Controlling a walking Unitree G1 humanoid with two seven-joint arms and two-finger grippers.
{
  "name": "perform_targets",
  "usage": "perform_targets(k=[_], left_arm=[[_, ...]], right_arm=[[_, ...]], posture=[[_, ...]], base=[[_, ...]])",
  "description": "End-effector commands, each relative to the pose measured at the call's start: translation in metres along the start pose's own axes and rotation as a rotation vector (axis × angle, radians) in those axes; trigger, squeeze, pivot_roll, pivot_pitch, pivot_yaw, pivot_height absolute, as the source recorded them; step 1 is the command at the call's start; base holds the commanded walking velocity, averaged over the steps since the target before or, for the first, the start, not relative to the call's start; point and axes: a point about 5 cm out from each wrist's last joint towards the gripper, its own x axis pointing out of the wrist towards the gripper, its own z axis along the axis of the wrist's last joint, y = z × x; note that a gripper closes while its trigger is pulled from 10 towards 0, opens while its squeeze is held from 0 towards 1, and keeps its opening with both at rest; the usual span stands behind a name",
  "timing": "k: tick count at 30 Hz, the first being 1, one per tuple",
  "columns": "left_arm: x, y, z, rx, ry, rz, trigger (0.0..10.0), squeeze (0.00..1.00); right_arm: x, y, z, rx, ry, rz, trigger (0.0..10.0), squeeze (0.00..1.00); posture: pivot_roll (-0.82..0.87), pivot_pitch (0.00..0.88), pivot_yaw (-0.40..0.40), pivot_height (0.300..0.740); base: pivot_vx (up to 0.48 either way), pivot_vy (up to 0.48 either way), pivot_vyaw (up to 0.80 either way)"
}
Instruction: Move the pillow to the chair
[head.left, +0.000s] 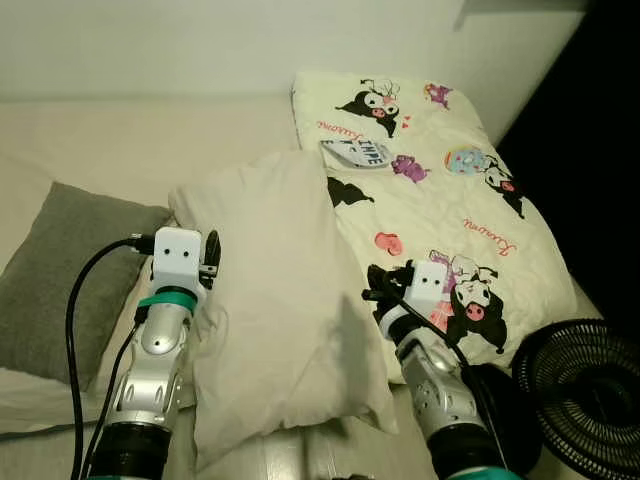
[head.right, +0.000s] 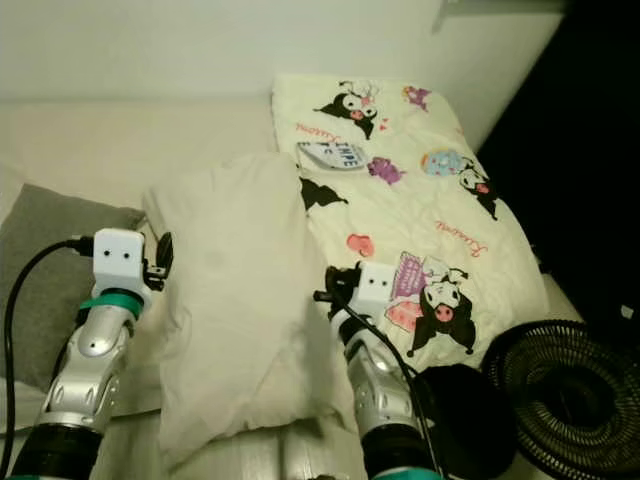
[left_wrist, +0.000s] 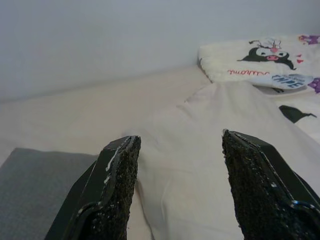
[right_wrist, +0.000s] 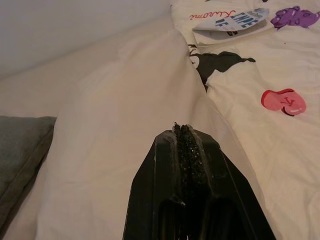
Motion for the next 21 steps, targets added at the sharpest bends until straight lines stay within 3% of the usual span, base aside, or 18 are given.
perform_targets(k=[1,10,15,19,21], left_arm=[[-0.004,-0.003,-0.005,0.004,0.027,-0.014,10.0,0.0],[-0.001,-0.012,0.027,0.094,-0.029,-0.101,10.0,0.0],[-0.001,-0.009,0.043,0.137,-0.043,-0.094,10.0,0.0],[-0.003,-0.009,0.046,0.151,-0.043,-0.106,10.0,0.0],[-0.005,-0.004,0.036,0.123,-0.012,-0.077,10.0,0.0]], right_arm=[[-0.005,-0.005,-0.01,0.011,0.032,-0.024,10.0,0.0],[-0.001,-0.002,-0.008,-0.001,0.008,0.002,10.0,0.0],[0.005,0.001,-0.008,-0.014,0.023,0.037,10.0,0.0],[0.009,0.005,-0.006,-0.021,0.023,0.058,10.0,0.0],[0.012,0.01,-0.004,-0.032,0.02,0.062,10.0,0.0]], posture=[[0.03,0.022,0.008,0.74],[0.12,0.022,0.065,0.74],[0.28,0.022,0.109,0.74],[0.27,0.021,0.117,0.74],[0.2,0.03,0.099,0.74]], base=[[0.0,0.0,0.0],[0.0,0.0,0.0],[0.0,0.0,0.0],[0.0,0.0,0.0],[0.0,0.0,0.0]])
